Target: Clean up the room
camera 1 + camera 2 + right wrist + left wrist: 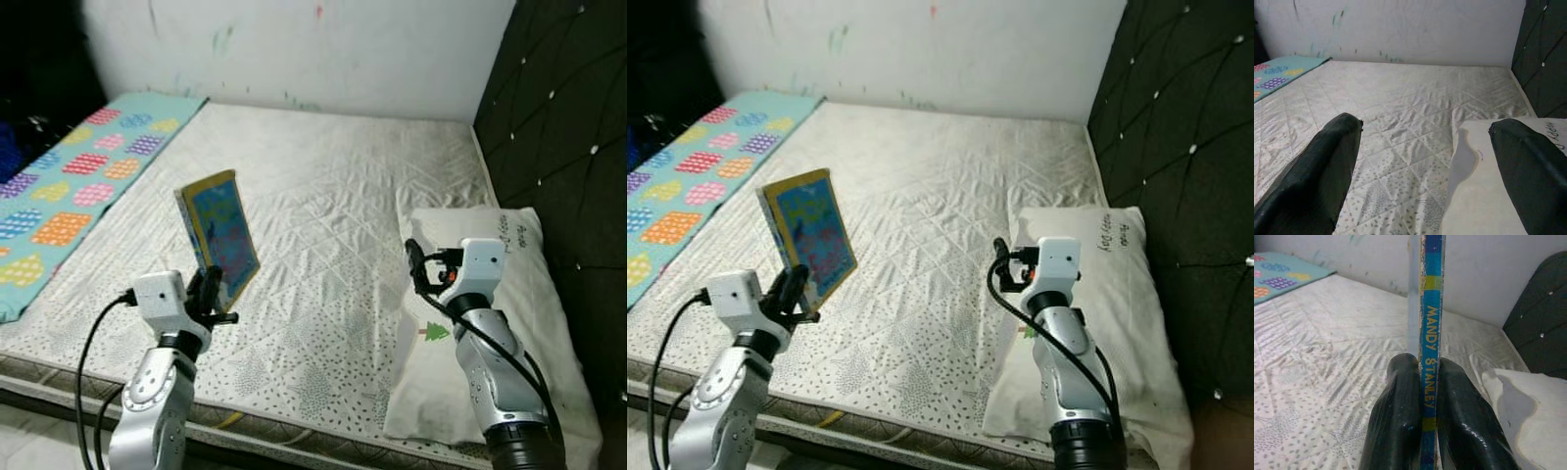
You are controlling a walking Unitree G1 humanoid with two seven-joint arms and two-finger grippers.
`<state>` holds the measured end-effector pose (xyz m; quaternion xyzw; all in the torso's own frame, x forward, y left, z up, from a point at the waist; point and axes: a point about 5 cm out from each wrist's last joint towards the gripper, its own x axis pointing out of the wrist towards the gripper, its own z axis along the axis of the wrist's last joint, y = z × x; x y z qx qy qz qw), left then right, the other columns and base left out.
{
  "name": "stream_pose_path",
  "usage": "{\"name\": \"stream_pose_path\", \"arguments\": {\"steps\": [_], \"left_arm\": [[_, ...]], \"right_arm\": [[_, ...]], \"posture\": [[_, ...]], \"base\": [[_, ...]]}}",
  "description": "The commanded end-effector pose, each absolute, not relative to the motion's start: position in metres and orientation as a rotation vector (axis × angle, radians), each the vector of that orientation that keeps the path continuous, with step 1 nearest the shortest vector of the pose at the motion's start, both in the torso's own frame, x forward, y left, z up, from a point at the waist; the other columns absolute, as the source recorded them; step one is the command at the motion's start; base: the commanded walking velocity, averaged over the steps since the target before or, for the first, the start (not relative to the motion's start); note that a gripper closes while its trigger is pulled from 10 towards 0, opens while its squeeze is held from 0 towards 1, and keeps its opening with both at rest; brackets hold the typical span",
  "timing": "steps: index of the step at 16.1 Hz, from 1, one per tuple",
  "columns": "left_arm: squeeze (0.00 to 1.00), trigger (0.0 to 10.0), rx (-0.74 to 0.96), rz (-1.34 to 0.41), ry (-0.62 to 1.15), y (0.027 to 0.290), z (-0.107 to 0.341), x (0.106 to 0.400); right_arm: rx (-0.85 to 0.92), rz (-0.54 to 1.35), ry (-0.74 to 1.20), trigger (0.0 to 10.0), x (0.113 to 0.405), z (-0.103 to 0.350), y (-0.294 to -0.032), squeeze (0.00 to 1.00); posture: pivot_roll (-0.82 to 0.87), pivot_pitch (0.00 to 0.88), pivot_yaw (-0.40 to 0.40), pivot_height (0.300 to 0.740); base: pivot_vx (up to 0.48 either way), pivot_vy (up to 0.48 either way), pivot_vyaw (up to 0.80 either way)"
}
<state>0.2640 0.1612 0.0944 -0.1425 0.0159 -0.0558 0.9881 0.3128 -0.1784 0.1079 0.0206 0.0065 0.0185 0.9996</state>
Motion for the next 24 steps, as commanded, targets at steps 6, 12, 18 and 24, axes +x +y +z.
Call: {"name": "stream_pose_path", "arguments": {"steps": [6, 12, 18, 24], "left_arm": [[0.00, 10.0, -0.277, -0.118, 0.008, 0.1577, 0.0992, 0.2654], [0.00, 10.0, -0.276, -0.116, 0.008, 0.1576, 0.0990, 0.2654], [0.00, 10.0, -0.272, -0.119, 0.010, 0.1574, 0.0984, 0.2648], [0.00, 10.0, -0.272, -0.117, 0.017, 0.1574, 0.0970, 0.2611]], "right_arm": [[0.057, 0.039, 0.011, 10.0, 0.3157, 0.1107, -0.1781, 0.00], [0.055, 0.040, 0.011, 10.0, 0.3160, 0.1112, -0.1784, 0.00], [0.058, 0.053, -0.002, 10.0, 0.3157, 0.1121, -0.1753, 0.00], [0.065, 0.067, 0.001, 10.0, 0.3109, 0.1101, -0.1728, 0.00]], "posture": [[-0.08, 0.009, 0.039, 0.740], [-0.08, 0.010, 0.037, 0.740], [-0.07, 0.003, 0.041, 0.740], [-0.07, 0.007, 0.045, 0.740]], "base": [[0.000, 0.000, -0.67], [0.000, 0.000, -0.80], [0.000, 0.000, -0.07], [0.000, 0.000, 0.00]]}}
